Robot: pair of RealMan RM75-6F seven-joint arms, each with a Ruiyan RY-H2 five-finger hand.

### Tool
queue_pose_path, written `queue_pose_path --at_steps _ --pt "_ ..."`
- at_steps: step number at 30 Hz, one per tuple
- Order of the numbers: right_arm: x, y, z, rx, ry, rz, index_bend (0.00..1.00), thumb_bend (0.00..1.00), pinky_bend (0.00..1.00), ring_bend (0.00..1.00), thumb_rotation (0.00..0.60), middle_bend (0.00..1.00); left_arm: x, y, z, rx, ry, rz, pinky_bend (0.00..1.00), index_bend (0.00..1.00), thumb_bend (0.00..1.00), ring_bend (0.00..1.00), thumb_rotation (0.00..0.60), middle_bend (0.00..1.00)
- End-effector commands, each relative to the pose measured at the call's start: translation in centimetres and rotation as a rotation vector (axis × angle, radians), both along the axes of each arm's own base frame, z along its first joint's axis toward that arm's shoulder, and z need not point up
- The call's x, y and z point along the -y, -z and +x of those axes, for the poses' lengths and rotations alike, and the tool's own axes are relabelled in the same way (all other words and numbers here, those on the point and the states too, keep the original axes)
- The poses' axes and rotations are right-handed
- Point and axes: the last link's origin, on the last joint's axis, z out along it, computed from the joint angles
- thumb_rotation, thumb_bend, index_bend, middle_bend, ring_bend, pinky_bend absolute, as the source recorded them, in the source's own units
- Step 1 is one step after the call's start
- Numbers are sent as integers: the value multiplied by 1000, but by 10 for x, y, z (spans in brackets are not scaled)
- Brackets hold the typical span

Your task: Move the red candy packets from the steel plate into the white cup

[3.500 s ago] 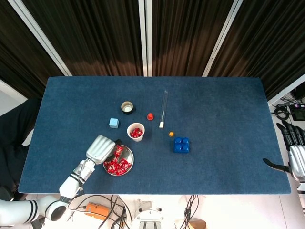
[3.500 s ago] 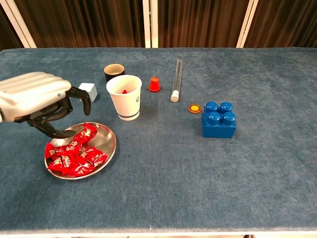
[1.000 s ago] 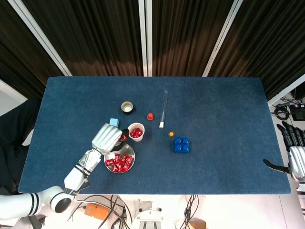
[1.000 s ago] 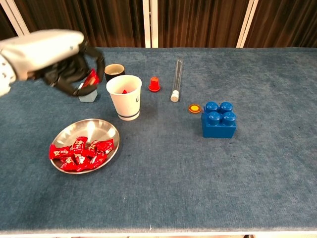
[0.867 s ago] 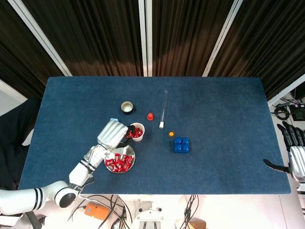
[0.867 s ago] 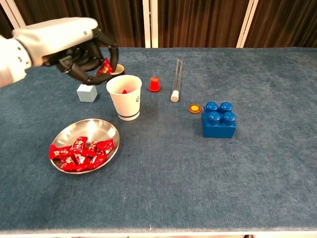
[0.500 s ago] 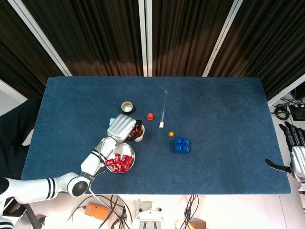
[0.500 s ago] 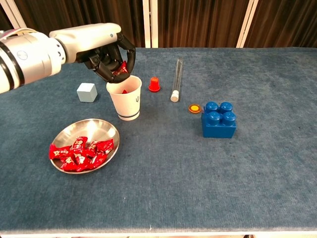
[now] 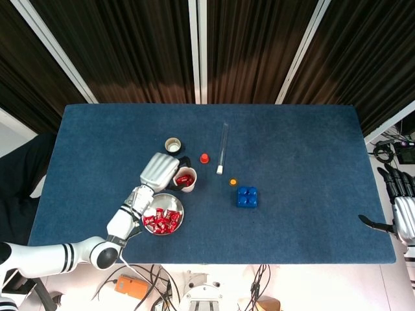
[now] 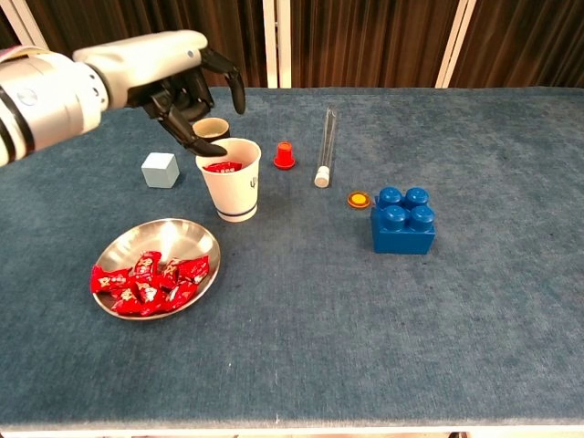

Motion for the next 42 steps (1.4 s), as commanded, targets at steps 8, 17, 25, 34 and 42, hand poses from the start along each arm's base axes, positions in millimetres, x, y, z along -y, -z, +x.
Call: queue_pose_path --at_steps 8,17,25,34,42 --pt "3 -8 9 -15 -33 -18 0 160 93 0 600 59 38 -49 -54 25 -7 106 792 413 148 776 600 854" --pt "5 -6 16 -17 -52 -10 0 160 95 0 600 59 82 -36 -90 -98 9 9 792 438 176 776 600 854" --pt "3 -2 15 -11 -47 2 0 160 95 0 600 59 102 -5 -84 -117 45 -91 792 438 159 776 600 854" --pt "0 -3 9 -6 -31 1 0 160 95 0 600 59 116 20 -79 -180 73 -154 792 438 157 776 600 854" --pt "0 -2 9 -3 -33 4 0 160 95 0 600 59 115 29 -83 -276 112 -117 792 437 159 775 600 854"
